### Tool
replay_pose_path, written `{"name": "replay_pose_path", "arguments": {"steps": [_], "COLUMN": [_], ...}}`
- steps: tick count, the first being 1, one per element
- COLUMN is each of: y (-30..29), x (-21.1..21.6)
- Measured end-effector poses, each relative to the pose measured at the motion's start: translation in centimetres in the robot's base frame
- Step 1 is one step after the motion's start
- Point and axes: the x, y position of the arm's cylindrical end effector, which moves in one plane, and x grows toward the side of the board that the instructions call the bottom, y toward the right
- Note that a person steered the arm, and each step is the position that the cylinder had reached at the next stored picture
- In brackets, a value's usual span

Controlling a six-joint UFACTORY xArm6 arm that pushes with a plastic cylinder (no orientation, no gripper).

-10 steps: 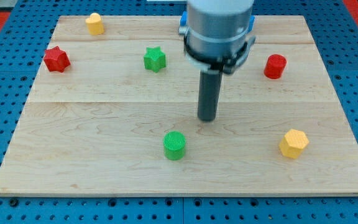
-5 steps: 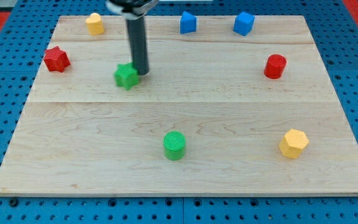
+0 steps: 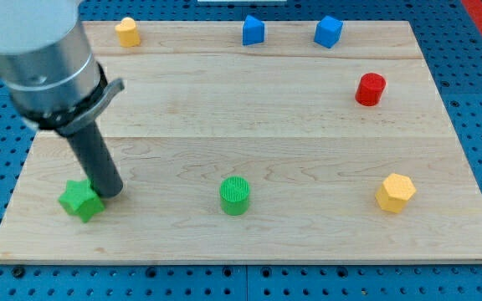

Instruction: Move the green star to the bottom left side of the board

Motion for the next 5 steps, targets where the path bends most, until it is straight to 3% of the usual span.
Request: {"name": "replay_pose_path", "arguments": {"steps": [1,3,5], "y": [1.7,15.9,18.3], "x": [-3.9,-16.2,-24.8]}}
